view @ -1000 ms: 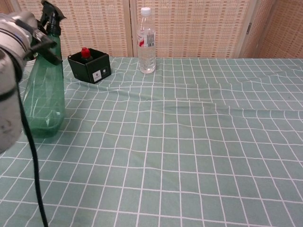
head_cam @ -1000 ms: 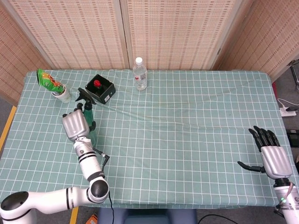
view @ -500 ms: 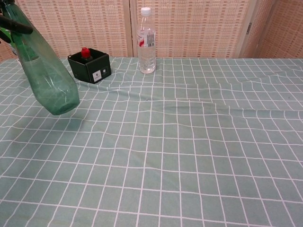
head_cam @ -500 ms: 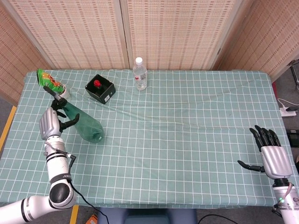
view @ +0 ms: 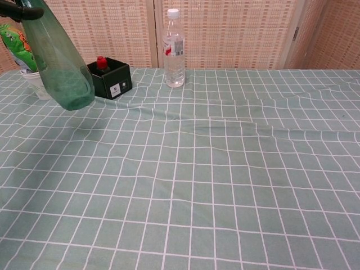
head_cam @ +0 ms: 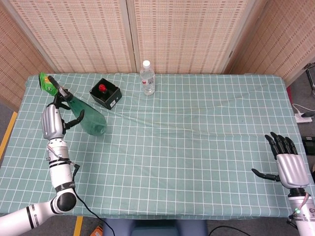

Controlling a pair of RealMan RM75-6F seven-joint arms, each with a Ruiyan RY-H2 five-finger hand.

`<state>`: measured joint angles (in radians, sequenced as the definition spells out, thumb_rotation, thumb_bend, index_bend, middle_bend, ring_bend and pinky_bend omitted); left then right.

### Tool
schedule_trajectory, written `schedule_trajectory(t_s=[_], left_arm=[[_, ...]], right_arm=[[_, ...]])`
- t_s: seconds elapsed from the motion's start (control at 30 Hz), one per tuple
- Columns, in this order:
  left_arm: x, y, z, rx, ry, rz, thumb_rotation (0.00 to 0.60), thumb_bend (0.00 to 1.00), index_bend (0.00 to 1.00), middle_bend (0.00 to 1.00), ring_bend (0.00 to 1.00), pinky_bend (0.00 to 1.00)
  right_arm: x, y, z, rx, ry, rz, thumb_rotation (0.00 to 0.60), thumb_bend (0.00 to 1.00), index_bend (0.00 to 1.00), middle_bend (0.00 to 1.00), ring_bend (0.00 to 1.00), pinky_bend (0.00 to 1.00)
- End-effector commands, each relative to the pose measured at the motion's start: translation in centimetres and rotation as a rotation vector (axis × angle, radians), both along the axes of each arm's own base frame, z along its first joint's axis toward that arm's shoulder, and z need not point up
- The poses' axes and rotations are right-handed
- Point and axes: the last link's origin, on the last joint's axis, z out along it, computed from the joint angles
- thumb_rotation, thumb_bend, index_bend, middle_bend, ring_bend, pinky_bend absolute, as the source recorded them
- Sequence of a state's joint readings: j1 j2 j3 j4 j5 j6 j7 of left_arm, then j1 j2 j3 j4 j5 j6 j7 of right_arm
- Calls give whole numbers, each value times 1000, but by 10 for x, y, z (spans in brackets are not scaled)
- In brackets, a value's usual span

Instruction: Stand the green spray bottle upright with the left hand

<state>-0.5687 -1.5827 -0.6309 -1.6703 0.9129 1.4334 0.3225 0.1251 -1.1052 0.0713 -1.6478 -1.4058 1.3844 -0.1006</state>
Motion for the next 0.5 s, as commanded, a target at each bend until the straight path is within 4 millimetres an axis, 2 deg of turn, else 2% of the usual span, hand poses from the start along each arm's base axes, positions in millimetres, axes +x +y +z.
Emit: schedule_trajectory(t_s=[0.03,0.23,0.5], left_arm=[[-11,1,-18,25,20,-45,600,307,218,646,444,248],[-31,0,-35,33,52,-47,600,306,211,638,437,235],[-53,0,-59,26,213,-87,600,303,208,638,436,225]], right_arm=[[-1,0,0,1,-1,-7,600,0,0,0,0,0],[-3,0,0,2,-2,-20,600,0,0,0,0,0],[-4,-1,0,6,-8,-32,600,0,0,0,0,0]])
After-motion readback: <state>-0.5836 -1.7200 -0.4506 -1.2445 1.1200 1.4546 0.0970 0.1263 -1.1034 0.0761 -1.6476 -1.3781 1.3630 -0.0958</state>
